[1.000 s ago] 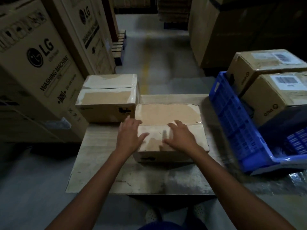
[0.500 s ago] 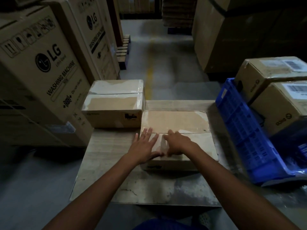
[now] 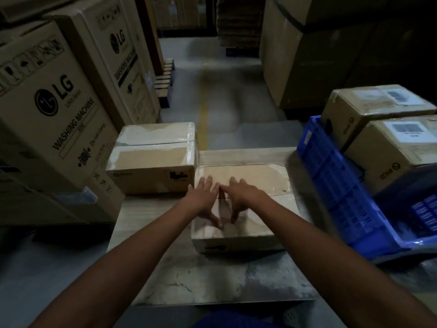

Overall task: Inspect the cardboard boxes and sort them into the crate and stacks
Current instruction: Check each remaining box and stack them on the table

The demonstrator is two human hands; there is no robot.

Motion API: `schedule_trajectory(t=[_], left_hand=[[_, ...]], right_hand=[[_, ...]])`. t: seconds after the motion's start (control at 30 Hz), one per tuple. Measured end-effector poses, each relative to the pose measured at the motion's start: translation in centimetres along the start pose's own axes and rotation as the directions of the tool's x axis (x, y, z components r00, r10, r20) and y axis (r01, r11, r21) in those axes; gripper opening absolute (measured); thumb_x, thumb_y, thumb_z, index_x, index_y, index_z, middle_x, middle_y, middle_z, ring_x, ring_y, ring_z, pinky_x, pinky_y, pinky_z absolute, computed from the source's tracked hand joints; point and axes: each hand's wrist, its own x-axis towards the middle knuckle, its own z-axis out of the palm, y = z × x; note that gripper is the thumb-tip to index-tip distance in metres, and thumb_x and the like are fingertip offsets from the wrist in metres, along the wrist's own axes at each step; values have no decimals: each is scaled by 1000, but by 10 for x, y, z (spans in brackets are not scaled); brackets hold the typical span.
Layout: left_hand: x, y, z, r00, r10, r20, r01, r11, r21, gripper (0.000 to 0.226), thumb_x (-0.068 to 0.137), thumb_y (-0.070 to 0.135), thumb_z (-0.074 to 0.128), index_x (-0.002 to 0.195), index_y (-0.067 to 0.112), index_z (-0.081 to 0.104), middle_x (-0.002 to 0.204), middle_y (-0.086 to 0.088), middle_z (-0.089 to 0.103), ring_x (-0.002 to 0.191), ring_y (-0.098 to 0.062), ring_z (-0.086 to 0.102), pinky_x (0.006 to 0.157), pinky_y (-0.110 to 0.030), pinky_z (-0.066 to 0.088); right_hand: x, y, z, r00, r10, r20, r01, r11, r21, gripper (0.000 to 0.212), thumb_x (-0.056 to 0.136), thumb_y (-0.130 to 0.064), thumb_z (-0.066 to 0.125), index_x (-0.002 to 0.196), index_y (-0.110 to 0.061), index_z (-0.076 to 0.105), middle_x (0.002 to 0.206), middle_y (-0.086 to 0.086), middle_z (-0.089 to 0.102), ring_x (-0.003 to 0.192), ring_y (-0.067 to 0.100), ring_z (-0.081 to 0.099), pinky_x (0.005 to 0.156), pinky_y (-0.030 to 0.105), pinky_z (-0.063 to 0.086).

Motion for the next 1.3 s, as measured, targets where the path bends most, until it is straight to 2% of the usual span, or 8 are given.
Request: schedule_trajectory(t=[0.1, 0.23, 0.43, 0.6, 0.87, 1.07, 1.2, 1.3], left_hand=[[1, 11, -18, 1000, -2, -8, 2, 999, -34, 145, 60, 69, 81, 158, 16, -13, 164, -13, -21, 151, -38, -14, 121, -61, 9], [12, 28, -26, 999, 40, -7, -41, 993, -110, 146, 61, 70, 81, 157, 21, -18, 162, -8, -30, 151, -34, -20, 122, -59, 3], [18, 37, -25, 997, 0, 74, 6, 996, -87, 149, 59, 69, 82, 156, 23, -21, 160, -9, -33, 149, -36, -22, 120, -60, 3], [16, 60, -21, 995, 85, 45, -76, 984, -159, 143, 64, 69, 79, 156, 25, -21, 158, -7, -37, 148, -34, -27, 120, -57, -2], [10, 75, -17, 994, 92, 63, -78, 977, -198, 141, 63, 68, 80, 156, 29, -19, 157, -7, -39, 146, -35, -31, 118, -62, -5], [9, 91, -12, 987, 115, 112, -93, 977, -190, 135, 69, 67, 77, 155, 31, -20, 155, -6, -43, 144, -36, -35, 115, -67, -6], [7, 97, -10, 988, 129, 88, -108, 971, -215, 131, 71, 65, 77, 157, 31, -17, 157, -7, -39, 146, -37, -32, 116, -66, -4], [4, 115, 11, 989, 135, 51, -125, 977, -172, 129, 74, 65, 74, 156, 29, -20, 157, -11, -39, 144, -40, -32, 115, -67, -7]], right_hand=[[-1, 8, -6, 1000, 3, -19, -3, 1000, 19, 134, 62, -38, 95, 162, -31, 6, 168, 11, 7, 151, 42, 14, 117, 57, 30], [-7, 31, -10, 990, 141, -9, -140, 988, 62, 129, 68, -34, 92, 162, -34, 2, 169, 8, -9, 153, 45, -5, 116, 72, 19], [-15, 44, -7, 994, 107, -16, -105, 991, 88, 123, 71, -34, 90, 162, -29, 7, 170, 9, -4, 153, 45, -1, 121, 58, 18], [-27, 60, 2, 981, 191, 30, -193, 977, 90, 132, 67, -36, 92, 161, -34, 0, 169, 9, -8, 152, 48, 0, 117, 67, 24], [-49, 76, 12, 991, 123, -46, -116, 984, 133, 115, 69, -39, 90, 160, -24, 21, 167, 13, 14, 151, 39, 19, 120, 52, 26], [-67, 84, 20, 989, 147, -20, -144, 981, 132, 111, 73, -40, 88, 160, -19, 22, 166, 15, 17, 152, 38, 16, 122, 50, 18], [-69, 85, 26, 989, 149, -23, -142, 973, 183, 100, 73, -36, 88, 155, -19, 34, 160, 13, 31, 145, 35, 31, 116, 48, 34], [-67, 88, 44, 984, 171, -50, -160, 971, 176, 93, 76, -36, 84, 155, -26, 36, 164, 10, 25, 149, 35, 26, 113, 46, 39]])
